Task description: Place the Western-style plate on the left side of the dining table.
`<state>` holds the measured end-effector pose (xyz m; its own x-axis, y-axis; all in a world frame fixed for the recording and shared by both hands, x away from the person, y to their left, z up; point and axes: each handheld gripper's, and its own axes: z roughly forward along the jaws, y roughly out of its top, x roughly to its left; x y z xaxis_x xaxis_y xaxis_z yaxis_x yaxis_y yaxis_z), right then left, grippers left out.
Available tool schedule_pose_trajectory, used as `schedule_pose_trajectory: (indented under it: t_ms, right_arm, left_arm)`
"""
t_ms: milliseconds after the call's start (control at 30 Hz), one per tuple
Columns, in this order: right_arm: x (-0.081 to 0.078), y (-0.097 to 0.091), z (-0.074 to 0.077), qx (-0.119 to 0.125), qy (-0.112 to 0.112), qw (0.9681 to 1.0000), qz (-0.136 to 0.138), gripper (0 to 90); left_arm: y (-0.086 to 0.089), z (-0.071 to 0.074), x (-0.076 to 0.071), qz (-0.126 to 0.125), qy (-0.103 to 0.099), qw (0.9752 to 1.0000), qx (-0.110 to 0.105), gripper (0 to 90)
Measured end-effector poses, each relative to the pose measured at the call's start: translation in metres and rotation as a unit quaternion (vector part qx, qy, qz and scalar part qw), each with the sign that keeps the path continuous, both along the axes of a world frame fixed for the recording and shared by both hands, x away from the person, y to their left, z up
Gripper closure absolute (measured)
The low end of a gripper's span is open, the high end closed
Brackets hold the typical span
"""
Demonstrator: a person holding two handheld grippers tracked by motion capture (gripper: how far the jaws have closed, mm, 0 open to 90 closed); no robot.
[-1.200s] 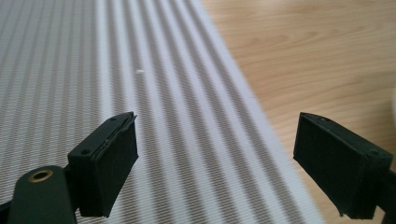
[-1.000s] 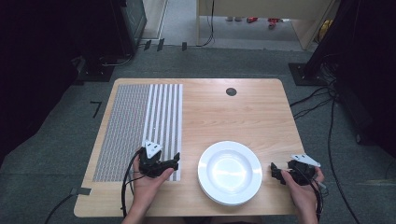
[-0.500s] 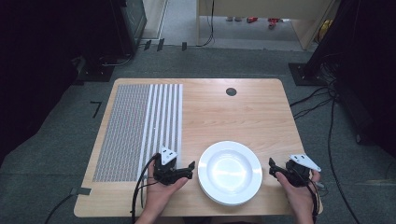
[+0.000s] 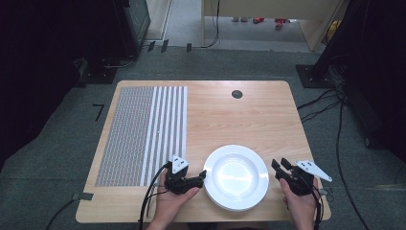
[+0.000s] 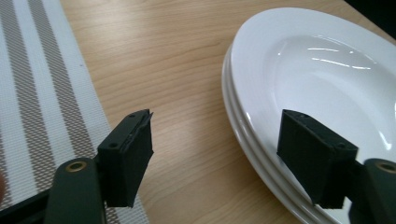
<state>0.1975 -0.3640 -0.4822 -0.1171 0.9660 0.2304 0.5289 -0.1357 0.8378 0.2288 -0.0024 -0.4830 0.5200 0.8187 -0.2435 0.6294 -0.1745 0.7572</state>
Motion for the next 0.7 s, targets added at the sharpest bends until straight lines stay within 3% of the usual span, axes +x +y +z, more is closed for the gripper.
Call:
schedule_pose_trajectory:
  t_ms: [133, 333, 500, 700]
  right_arm:
    - [0.002, 0.001, -0.004, 0.035, 0.004, 0.9987, 0.037, 69.2]
    - [0.004, 0.008, -0.011, 0.038, 0.003, 0.9974, 0.061, 69.1]
    - [0.004, 0.016, -0.011, 0.020, 0.006, 0.9974, 0.070, 71.8]
    - [0.003, 0.019, -0.011, 0.042, 0.017, 0.9962, 0.074, 76.7]
  left_arm:
    - [-0.002, 0.000, -0.002, -0.010, -0.003, 0.9999, -0.007, 36.4]
    - [-0.006, 0.000, -0.007, -0.023, -0.009, 0.9997, -0.007, 45.4]
    - [-0.009, 0.000, -0.009, -0.033, -0.007, 0.9994, -0.008, 48.9]
    - [-0.011, 0.001, -0.012, -0.041, 0.001, 0.9991, -0.010, 54.0]
